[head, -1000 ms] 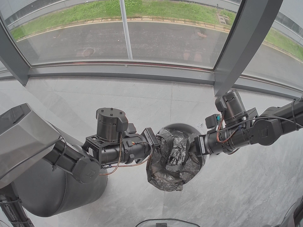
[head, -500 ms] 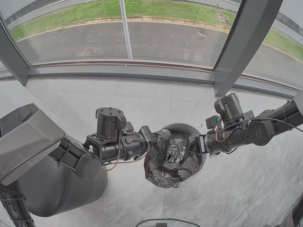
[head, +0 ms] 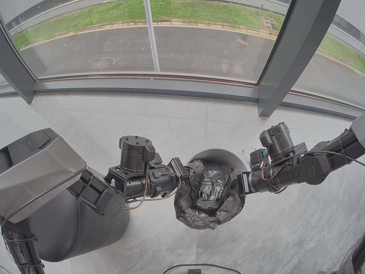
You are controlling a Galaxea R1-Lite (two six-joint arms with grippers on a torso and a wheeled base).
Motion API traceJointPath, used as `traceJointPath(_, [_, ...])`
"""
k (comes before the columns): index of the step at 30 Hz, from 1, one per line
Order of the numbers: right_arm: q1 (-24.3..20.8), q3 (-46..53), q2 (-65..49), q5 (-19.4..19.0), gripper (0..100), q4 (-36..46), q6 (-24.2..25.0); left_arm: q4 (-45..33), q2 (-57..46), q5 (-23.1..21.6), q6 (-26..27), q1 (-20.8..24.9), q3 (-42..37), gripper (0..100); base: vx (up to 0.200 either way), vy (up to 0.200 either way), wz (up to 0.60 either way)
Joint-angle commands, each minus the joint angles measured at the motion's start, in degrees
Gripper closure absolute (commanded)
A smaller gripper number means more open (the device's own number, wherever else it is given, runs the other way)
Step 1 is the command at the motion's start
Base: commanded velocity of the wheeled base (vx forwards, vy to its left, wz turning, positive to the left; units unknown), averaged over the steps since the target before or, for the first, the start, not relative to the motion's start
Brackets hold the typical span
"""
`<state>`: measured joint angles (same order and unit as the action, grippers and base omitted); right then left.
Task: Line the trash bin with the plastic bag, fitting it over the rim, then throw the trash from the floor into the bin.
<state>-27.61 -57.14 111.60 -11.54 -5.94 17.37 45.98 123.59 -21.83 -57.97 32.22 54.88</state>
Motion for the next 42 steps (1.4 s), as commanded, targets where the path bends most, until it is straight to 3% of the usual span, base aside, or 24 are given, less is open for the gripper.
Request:
traceJointPath(1, [0.01, 2.56, 0.37, 0.12, 100, -3.12, 0.12, -0.1, 1.04, 0.04, -0.04, -0.14, 0.58, 100, 0.0, 0.0, 0.0])
traceJointPath(22, [0.63, 14.25, -2.97, 2.84, 100, -9.53, 0.73, -0.1, 2.62, 0.12, 0.05, -1.55, 3.3, 100, 0.0, 0.0, 0.0])
traceJointPath(42, [3.09, 19.08, -3.41, 4.51, 100, -12.61, 1.35, -0.19, 5.26, -0.05, 0.93, -4.53, 6.55, 100, 0.0, 0.0, 0.0])
